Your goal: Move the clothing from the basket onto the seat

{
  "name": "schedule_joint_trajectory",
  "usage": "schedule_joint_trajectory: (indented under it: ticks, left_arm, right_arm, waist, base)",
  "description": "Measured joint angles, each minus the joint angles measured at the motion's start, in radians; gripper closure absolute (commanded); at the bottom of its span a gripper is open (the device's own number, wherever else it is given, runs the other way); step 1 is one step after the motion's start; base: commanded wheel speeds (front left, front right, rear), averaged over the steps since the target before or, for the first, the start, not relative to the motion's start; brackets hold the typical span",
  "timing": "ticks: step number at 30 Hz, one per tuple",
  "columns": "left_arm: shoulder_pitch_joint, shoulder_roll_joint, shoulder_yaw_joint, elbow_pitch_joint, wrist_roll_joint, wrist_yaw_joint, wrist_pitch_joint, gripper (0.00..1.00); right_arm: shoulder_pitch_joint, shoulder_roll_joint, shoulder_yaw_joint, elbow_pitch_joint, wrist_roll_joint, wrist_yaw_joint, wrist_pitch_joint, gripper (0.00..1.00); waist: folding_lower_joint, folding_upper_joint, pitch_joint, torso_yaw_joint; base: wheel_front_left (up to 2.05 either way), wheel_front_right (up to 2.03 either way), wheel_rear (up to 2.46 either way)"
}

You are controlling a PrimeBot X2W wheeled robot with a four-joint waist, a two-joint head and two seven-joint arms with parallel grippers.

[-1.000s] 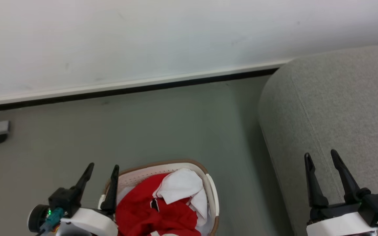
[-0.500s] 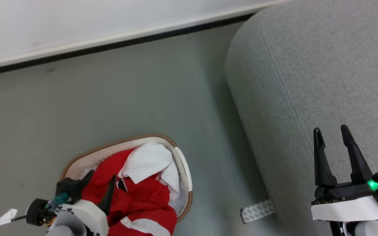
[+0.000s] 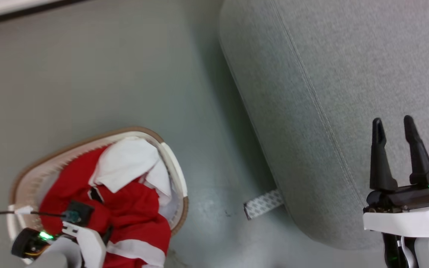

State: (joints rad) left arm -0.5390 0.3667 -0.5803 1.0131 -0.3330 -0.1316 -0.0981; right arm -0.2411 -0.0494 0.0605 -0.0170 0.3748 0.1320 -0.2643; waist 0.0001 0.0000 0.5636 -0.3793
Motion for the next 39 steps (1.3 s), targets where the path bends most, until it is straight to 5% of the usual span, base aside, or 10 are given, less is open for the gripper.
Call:
schedule_joint_trajectory:
  ticks: [12,13,14,16,26,39]
  left_arm:
    - [-0.077,0.100,-0.152,0.087,-0.108,0.000,0.098,0.00]
    - [-0.079,0.104,-0.157,0.089,-0.113,0.000,0.095,0.20]
    - [-0.083,0.109,-0.163,0.093,-0.119,0.000,0.087,0.53]
    - [-0.087,0.114,-0.173,0.098,-0.129,0.000,0.070,1.00]
    - [-0.115,0.090,-0.229,0.113,-0.183,0.000,0.013,1.00]
    - [-0.125,-0.033,-0.238,0.129,-0.254,0.000,-0.126,1.00]
  right_arm:
    - [-0.018,0.000,0.020,-0.035,0.063,0.000,0.000,0.00]
    - [-0.018,0.000,0.020,-0.037,0.067,0.000,0.000,0.00]
    - [-0.018,0.000,0.021,-0.037,0.070,0.000,0.000,0.00]
    - [-0.018,0.000,0.021,-0.038,0.076,0.000,0.000,0.00]
    - [-0.030,0.000,0.013,-0.022,0.061,0.000,0.000,0.00]
    - [-0.031,0.001,-0.007,0.025,-0.021,0.000,0.000,0.00]
  waist:
    - [-0.0001,0.0000,0.143,-0.095]
    - [0.0000,0.0000,0.151,-0.100]
    - [0.0000,0.0000,0.159,-0.105]
    - [-0.0001,0.0000,0.169,-0.113]
    - [-0.0001,0.0000,0.145,-0.086]
    - [-0.0001,0.0000,-0.018,0.011]
  base:
    - [0.00,0.00,0.00]
    - [0.00,0.00,0.00]
    - [0.00,0.00,0.00]
    - [0.00,0.00,0.00]
    - [0.00,0.00,0.00]
    - [0.00,0.00,0.00]
